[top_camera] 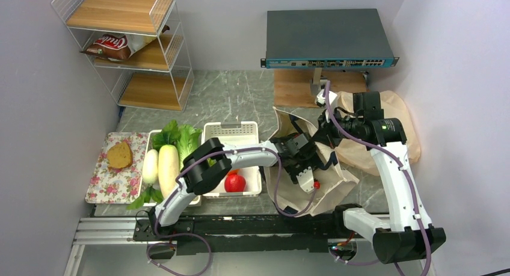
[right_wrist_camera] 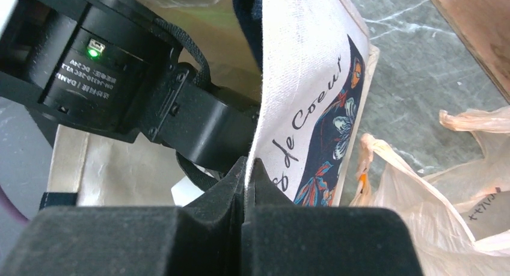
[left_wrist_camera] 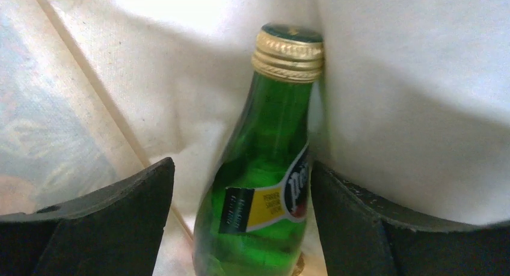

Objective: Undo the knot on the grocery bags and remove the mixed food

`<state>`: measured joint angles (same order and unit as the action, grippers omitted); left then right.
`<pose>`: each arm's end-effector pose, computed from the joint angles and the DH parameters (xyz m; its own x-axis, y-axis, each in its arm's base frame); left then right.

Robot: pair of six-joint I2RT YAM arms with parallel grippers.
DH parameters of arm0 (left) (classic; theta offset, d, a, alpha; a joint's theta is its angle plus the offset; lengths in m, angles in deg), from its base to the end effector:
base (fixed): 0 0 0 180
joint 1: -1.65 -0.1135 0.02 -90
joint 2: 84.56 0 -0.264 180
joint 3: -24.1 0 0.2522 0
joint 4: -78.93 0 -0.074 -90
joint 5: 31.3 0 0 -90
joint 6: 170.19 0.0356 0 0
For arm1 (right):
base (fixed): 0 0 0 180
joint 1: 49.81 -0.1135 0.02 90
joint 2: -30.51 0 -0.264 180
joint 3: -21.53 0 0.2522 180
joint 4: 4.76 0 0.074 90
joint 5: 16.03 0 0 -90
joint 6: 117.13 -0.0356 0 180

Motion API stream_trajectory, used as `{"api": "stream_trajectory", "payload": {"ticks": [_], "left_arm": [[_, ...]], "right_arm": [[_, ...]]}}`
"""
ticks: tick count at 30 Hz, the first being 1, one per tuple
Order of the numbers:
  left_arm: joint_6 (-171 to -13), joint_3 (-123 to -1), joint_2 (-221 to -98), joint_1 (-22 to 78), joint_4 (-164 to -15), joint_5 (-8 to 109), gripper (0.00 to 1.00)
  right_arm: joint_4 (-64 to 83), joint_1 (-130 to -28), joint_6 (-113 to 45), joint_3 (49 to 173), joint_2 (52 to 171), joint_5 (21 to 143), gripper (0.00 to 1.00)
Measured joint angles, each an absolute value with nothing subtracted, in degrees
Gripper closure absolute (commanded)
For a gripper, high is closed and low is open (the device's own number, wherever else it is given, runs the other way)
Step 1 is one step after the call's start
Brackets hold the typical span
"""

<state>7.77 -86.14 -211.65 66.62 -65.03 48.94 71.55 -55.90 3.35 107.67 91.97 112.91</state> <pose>0.2003 -0.4433 0.1640 0.9236 0.3498 -0.1566 0.3705 -0.7106 0.5982 0.1827 0.0420 0.3710 -0.4332 -0.4430 -0.7849 -0.8009 0.5887 0.1098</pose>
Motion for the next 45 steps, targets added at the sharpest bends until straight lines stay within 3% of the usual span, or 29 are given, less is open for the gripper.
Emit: {"api": "stream_trajectory", "payload": {"ticks": [3, 6, 10, 15, 25, 35, 45], "left_arm": [[8.0, -89.1, -213.9, 66.6, -64.0, 51.3, 0.53], [7.6, -91.6, -215.9, 66.9, -63.1, 54.1, 0.99], [5.6, -89.0, -214.8, 67.3, -67.0, 55.0, 1.0], [-1.0, -75.6, -205.7, 66.5, -75.0, 51.3, 1.0], [-30.6, -63.9, -189.0, 59.5, -85.6, 35.0, 1.0], [-67.6, -63.9, -190.4, 55.7, -104.7, 27.2, 1.0], [-74.1, -62.6, -195.1, 55.7, -107.3, 28.3, 1.0]], "right_arm": [[70.5, -55.9, 3.3, 107.8, 92.0, 111.6, 1.0], [70.4, -55.9, 3.5, 108.0, 91.9, 110.4, 1.0], [70.8, -56.4, 3.3, 108.0, 91.9, 110.0, 1.0], [70.8, -57.0, 3.0, 108.0, 90.5, 110.0, 1.0], [69.6, -57.0, 2.4, 107.2, 88.8, 109.1, 1.0], [67.9, -56.9, 1.3, 106.3, 89.4, 108.2, 1.0], [68.0, -56.9, 1.3, 106.2, 90.2, 107.8, 1.0]]}}
